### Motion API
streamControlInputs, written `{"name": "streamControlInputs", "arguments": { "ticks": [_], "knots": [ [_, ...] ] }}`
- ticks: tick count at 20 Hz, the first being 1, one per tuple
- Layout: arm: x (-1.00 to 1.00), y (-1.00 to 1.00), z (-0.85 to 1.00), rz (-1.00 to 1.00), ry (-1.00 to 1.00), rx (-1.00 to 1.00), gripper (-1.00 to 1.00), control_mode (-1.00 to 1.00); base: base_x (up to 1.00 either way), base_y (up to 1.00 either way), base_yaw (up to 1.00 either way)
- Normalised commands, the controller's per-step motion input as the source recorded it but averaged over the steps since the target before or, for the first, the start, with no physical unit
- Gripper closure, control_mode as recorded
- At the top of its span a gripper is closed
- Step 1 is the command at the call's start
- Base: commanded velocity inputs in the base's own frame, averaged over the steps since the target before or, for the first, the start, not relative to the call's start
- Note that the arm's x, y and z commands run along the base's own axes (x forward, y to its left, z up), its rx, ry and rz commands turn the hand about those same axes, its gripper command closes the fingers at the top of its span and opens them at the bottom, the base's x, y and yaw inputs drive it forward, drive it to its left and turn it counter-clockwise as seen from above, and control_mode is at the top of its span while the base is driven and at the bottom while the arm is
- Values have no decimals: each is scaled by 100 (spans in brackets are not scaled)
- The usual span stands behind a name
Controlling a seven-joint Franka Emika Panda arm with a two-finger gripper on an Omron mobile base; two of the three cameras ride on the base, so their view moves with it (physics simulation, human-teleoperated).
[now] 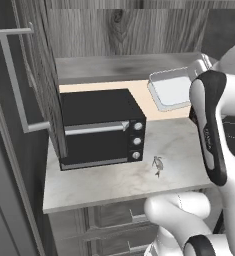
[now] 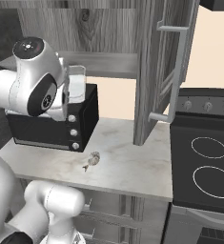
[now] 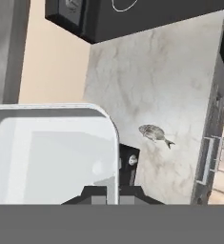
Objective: Retrieve the tupperware from the cabinet, then place the raw meat into the tupperware to avoid contamination.
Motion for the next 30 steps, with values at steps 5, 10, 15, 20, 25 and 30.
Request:
{"name": "streamControlInputs", "arguments": {
  "ticks": [5, 10, 15, 20, 25, 30],
  "knots": [
    [-6, -66, -33, -23, 13, 0, 100, -100, 0, 0, 0],
    [-28, -59, -35, -20, 8, 0, 100, -100, 0, 0, 0],
    [-53, -51, -41, -15, 5, -1, 100, -100, 0, 0, 0],
    [-13, -16, -34, -5, 4, -1, 100, -100, 0, 0, 0],
    [9, 0, -30, 0, 0, 0, 100, -100, 0, 0, 0],
    [31, 0, -31, 0, 0, 0, 100, -100, 0, 0, 0]
  ]
}}
